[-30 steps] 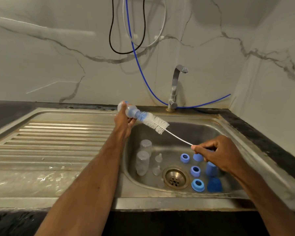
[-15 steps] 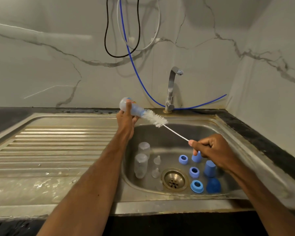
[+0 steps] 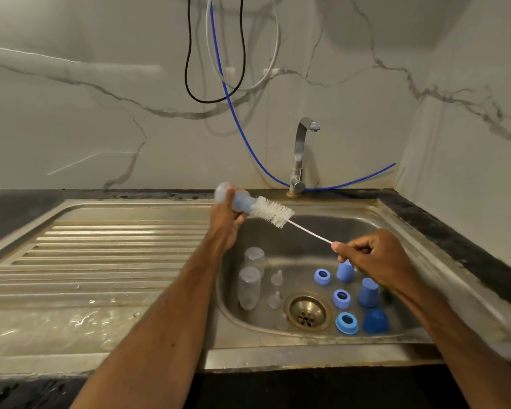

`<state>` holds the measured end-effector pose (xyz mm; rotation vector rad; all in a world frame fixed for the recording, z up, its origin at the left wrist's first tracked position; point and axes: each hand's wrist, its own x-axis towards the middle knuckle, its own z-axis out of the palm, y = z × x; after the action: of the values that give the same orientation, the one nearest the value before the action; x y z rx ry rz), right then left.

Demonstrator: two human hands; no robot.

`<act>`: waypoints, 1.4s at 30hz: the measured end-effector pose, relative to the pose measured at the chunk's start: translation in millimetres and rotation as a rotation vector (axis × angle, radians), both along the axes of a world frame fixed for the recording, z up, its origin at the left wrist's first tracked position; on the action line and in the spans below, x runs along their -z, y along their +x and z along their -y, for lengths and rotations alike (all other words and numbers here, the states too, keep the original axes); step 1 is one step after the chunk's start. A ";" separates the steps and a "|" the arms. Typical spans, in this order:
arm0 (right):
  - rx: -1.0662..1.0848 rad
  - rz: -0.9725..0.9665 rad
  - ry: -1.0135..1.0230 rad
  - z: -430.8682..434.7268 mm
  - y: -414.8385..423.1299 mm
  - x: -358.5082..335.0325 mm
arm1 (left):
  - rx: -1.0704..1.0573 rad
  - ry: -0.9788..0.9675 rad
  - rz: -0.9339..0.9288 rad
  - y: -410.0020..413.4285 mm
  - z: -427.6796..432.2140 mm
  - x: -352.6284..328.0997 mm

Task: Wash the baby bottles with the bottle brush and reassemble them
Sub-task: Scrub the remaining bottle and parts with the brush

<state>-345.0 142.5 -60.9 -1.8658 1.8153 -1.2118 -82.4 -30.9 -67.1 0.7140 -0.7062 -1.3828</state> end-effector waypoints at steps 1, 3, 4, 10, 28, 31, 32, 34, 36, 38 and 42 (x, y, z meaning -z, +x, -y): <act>0.012 0.002 -0.001 1.6 -0.6 0.2 | 0.041 -0.018 0.024 -4.5 -0.9 -0.8; 0.004 0.048 0.014 -0.6 -5.1 -1.4 | -0.005 -0.045 -0.022 -5.3 -1.0 -8.0; -0.010 0.070 0.035 -2.4 -7.1 -1.6 | -0.077 -0.039 -0.081 -1.6 1.2 -9.9; 0.052 0.011 0.114 6.7 1.5 6.6 | -0.006 -0.057 -0.021 -5.1 -0.4 4.4; 0.042 -0.084 0.100 4.8 -2.5 19.3 | -0.136 -0.012 0.083 0.1 15.5 3.4; -0.004 -0.118 0.094 2.8 -5.3 18.2 | -0.324 0.028 0.170 17.4 21.2 5.1; -0.015 -0.144 0.088 1.9 -3.6 17.7 | -0.372 0.037 0.188 18.4 21.3 4.4; -0.014 -0.178 0.064 2.3 -0.8 18.9 | -0.427 0.037 0.175 17.2 22.0 1.9; 0.005 -0.213 0.061 1.9 -0.5 19.2 | -0.490 0.065 0.147 21.8 24.9 -2.4; 0.028 -0.248 0.071 1.6 -5.5 22.4 | -0.585 0.119 0.077 35.0 28.4 -4.4; 0.051 -0.227 0.121 1.6 -9.8 24.8 | -0.529 0.263 0.110 42.7 22.8 6.5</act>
<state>-354.9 140.9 -85.7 -1.9668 2.0144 -0.9134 -39.7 -53.7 -73.6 1.1022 -0.3794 -0.9591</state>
